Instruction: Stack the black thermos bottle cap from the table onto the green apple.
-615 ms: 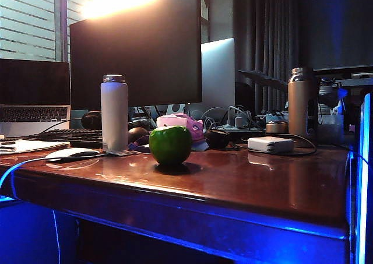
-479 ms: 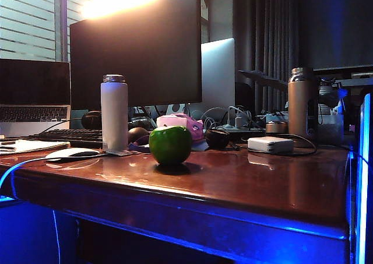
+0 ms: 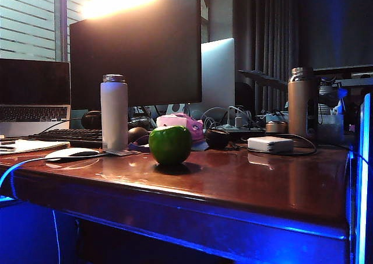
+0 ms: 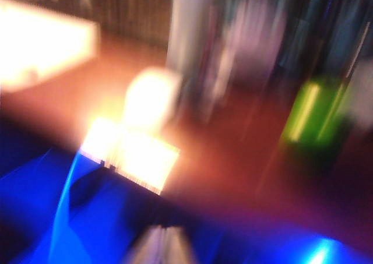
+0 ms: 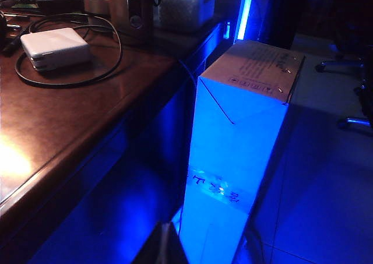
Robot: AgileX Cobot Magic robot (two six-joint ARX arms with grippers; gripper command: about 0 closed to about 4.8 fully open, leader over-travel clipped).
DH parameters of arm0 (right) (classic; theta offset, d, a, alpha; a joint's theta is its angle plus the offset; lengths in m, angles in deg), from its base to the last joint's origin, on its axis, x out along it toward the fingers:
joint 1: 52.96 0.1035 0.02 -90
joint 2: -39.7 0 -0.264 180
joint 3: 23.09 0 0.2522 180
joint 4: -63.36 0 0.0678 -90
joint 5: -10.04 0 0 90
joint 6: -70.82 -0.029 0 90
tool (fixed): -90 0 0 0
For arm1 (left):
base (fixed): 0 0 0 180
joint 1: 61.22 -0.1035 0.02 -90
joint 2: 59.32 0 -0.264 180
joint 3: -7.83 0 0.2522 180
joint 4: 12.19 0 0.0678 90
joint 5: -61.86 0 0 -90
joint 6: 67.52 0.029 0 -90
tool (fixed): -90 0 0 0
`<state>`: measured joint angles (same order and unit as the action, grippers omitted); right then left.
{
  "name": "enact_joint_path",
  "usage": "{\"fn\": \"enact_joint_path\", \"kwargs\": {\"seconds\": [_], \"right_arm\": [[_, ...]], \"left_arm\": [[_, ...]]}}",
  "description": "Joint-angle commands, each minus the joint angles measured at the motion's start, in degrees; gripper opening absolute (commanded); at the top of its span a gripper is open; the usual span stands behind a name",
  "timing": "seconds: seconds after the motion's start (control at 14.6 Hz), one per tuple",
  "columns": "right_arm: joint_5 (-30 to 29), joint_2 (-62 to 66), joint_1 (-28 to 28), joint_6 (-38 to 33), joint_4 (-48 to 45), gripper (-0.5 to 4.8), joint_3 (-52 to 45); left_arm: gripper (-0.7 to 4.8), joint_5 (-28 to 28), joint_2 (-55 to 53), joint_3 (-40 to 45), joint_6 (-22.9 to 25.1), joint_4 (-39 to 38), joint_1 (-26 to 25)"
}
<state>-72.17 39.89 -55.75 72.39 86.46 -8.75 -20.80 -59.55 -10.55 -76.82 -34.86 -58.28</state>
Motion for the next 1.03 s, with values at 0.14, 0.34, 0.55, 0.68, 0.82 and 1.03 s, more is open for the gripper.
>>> {"fn": "enact_joint_path", "kwargs": {"seconds": [0.14, 0.34, 0.55, 0.68, 0.82, 1.03], "right_arm": [[-4.72, -0.07, 0.09, -6.67, -5.99, -0.05, -0.2], [-8.46, -0.04, 0.44, -13.62, -5.4, -0.05, 2.49], [-13.0, 2.03, 0.35, -14.91, -4.42, -0.05, 6.93], [-15.87, 6.95, 0.37, -15.3, -4.46, -0.05, 11.08], [-15.89, 14.34, 0.37, -15.28, -4.46, -0.05, 16.17], [-18.43, 28.96, 0.39, -15.08, -4.44, -0.05, 25.86]], "left_arm": [[0.67, -5.55, -2.99, -17.66, -4.13, 3.43, -0.04], [0.55, -1.46, -20.13, -39.67, 0.85, -5.42, -0.02], [0.46, 13.75, -41.57, -66.23, 12.0, -27.56, 0.0], [0.01, 17.57, -54.18, -81.96, 19.69, -43.98, 0.13], [-0.03, 17.22, -63.39, -92.24, 25.55, -53.13, 1.36], [-0.03, 16.87, -67.67, -94.62, 25.14, -51.08, 4.83]]}}
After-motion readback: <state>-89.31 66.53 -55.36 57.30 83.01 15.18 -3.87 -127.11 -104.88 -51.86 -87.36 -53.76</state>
